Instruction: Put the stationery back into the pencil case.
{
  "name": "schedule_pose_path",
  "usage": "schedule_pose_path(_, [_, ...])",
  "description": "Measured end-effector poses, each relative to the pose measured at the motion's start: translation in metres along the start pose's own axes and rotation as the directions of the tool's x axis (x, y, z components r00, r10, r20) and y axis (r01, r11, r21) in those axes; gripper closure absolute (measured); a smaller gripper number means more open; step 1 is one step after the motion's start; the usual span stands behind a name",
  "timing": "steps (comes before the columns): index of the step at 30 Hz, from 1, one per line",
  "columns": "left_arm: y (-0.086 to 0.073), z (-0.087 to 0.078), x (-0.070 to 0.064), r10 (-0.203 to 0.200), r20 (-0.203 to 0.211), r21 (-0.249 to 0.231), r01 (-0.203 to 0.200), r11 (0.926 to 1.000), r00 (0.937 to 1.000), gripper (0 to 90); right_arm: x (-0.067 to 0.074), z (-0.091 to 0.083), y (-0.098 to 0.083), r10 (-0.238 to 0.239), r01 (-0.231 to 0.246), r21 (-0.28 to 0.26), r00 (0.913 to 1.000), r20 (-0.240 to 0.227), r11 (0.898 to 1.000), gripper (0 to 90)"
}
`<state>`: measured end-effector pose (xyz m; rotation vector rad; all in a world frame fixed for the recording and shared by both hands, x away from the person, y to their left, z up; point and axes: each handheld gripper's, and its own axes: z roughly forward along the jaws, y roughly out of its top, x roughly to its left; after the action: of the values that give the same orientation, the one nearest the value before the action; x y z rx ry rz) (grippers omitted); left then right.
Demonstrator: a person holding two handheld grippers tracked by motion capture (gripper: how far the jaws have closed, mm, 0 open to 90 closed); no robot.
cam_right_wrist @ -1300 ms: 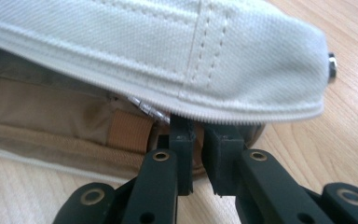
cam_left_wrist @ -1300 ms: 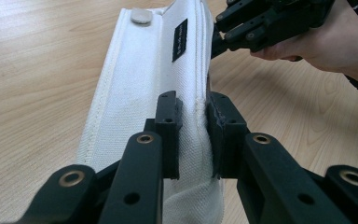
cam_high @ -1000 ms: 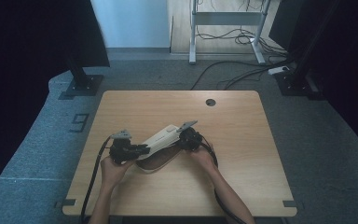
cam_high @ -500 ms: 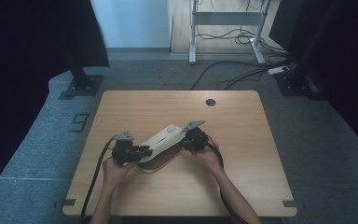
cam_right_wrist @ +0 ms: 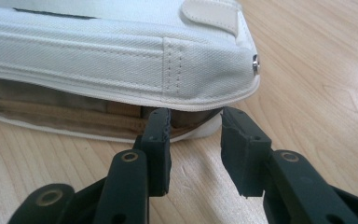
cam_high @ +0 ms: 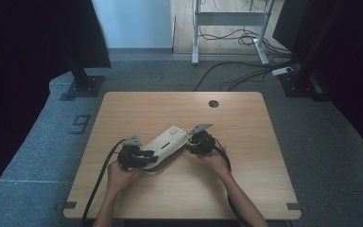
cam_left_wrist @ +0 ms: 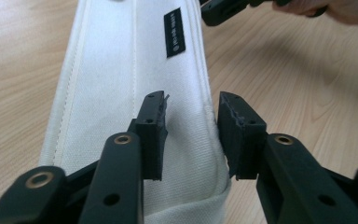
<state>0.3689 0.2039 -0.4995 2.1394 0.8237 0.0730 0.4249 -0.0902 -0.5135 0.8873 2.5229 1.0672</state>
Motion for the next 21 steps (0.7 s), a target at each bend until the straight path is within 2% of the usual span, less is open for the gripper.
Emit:
schedule_pose_path(7, [-0.001, 0.005, 0.000, 0.005, -0.007, 0.015, -0.005, 0.9999, 1.0000, 59.3, -0.001, 0.001, -0.004, 0.002, -0.002, 0.007, 1.0000, -0.001, 1.000, 60.2])
schedule_pose_path(13, [-0.003, 0.011, -0.003, 0.035, -0.039, 0.037, -0.033, 0.9988, 0.9986, 56.8, -0.004, -0.003, -0.006, 0.010, -0.010, -0.002, 0.9999, -0.003, 1.000, 58.4])
schedule_pose_path(19, [-0.005, 0.019, -0.006, 0.077, -0.070, 0.062, -0.073, 0.9954, 0.9946, 49.9, -0.007, -0.005, -0.011, 0.020, -0.020, -0.003, 0.9998, -0.004, 1.000, 55.3])
schedule_pose_path(21, [-0.006, 0.021, -0.007, 0.078, -0.067, 0.060, -0.074, 0.9955, 0.9947, 44.4, -0.008, -0.007, -0.012, 0.024, -0.024, -0.007, 0.9997, -0.003, 1.000, 54.0])
